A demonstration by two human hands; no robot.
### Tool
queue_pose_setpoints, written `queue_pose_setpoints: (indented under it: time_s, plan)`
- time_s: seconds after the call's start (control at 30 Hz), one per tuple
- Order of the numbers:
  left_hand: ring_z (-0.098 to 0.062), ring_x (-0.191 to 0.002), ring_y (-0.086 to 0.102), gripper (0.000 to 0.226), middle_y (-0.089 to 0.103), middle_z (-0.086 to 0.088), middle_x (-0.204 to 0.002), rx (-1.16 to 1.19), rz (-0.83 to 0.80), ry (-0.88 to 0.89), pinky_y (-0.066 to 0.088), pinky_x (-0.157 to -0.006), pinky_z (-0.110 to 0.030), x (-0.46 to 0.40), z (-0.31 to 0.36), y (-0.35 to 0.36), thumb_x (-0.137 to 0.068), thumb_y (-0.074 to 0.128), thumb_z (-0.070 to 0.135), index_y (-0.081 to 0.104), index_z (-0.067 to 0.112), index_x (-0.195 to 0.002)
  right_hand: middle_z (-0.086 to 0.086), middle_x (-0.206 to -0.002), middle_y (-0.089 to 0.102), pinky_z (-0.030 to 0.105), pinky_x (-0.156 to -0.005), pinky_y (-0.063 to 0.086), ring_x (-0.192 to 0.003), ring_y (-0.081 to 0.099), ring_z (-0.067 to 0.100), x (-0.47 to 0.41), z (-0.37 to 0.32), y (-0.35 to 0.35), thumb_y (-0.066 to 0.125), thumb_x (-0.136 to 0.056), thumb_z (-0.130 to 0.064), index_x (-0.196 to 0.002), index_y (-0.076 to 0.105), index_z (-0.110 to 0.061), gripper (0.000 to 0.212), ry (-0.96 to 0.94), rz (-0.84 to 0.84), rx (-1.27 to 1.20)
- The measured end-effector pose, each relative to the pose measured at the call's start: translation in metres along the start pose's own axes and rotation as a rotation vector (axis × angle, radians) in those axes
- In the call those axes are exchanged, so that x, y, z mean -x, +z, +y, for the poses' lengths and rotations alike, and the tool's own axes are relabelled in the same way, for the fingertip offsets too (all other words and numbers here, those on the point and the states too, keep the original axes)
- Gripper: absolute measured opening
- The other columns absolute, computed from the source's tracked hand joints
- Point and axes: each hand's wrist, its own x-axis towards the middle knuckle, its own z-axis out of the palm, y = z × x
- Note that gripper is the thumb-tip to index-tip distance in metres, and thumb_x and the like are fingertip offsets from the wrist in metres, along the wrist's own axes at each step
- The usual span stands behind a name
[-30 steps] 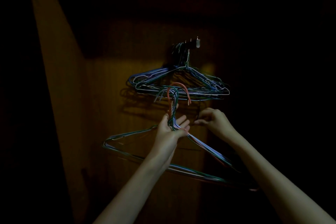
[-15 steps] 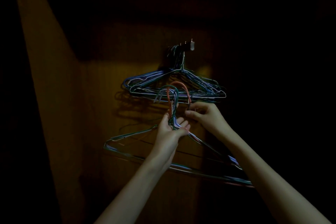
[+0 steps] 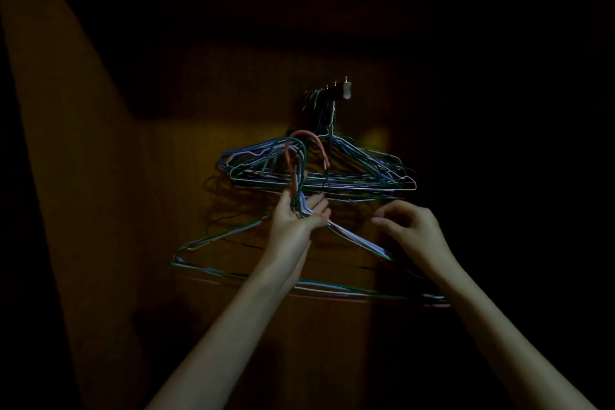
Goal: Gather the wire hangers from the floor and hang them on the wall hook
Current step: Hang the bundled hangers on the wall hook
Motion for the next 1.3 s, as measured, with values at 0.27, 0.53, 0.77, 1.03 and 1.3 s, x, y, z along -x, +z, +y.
queue_pose_setpoints:
  time_s: [0.27, 0.53, 0.77, 1.03, 1.3]
  plan:
    - [-0.030, -0.123, 0.051, 0.077, 0.048, -0.021, -0.136, -0.030, 0.028, 0.066, 0.043, -0.097, -0.031, -0.024, 0.006, -0.004, -0.085, 0.044, -0.022, 0.023, 0.016, -0.148, -0.001, -0.082, 0.064, 0.003, -0.067, 0.039, -0.078, 0.057, 0.007, -0.045, 0.000, -0.009, 0.069, -0.081, -0.012, -0.081, 0.069, -0.017, 0.006, -0.113, 0.302, -0.084]
    - [-0.030, -0.124, 0.051, 0.081, 0.047, -0.022, -0.138, -0.037, 0.049, 0.115, 0.043, -0.100, -0.032, -0.049, 0.009, -0.011, -0.086, 0.045, -0.022, 0.013, 0.015, -0.151, 0.001, -0.079, 0.065, 0.030, -0.071, 0.049, -0.079, 0.061, 0.016, -0.097, 0.007, -0.008, 0.067, -0.084, -0.021, -0.085, 0.071, -0.015, 0.007, -0.067, 0.341, -0.081]
    - [-0.028, -0.122, 0.053, 0.082, 0.048, -0.022, -0.136, -0.036, 0.058, 0.126, 0.045, -0.096, -0.029, -0.071, 0.006, -0.011, -0.085, 0.046, -0.022, 0.014, 0.015, -0.151, -0.001, -0.080, 0.066, 0.041, -0.078, 0.053, -0.082, 0.063, 0.018, -0.147, 0.020, 0.013, 0.066, -0.085, -0.025, -0.080, 0.068, -0.021, 0.007, 0.009, 0.296, -0.018]
    - [-0.027, -0.121, 0.054, 0.081, 0.049, -0.020, -0.135, -0.071, 0.043, 0.149, 0.048, -0.091, -0.026, -0.093, 0.001, -0.017, -0.085, 0.046, -0.021, 0.017, 0.017, -0.150, 0.001, -0.081, 0.065, 0.034, -0.074, 0.050, -0.081, 0.060, 0.015, -0.181, 0.033, 0.032, 0.067, -0.084, -0.022, -0.078, 0.067, -0.018, 0.007, 0.063, 0.220, -0.048]
    - [-0.024, -0.114, 0.057, 0.082, 0.050, -0.022, -0.135, -0.044, 0.053, 0.151, 0.055, -0.080, -0.021, -0.109, -0.005, -0.020, -0.085, 0.047, -0.022, 0.016, 0.017, -0.150, 0.002, -0.079, 0.064, 0.034, -0.073, 0.051, -0.080, 0.061, 0.018, -0.186, 0.044, 0.039, 0.069, -0.082, -0.017, -0.071, 0.064, -0.018, 0.012, 0.097, 0.158, -0.025]
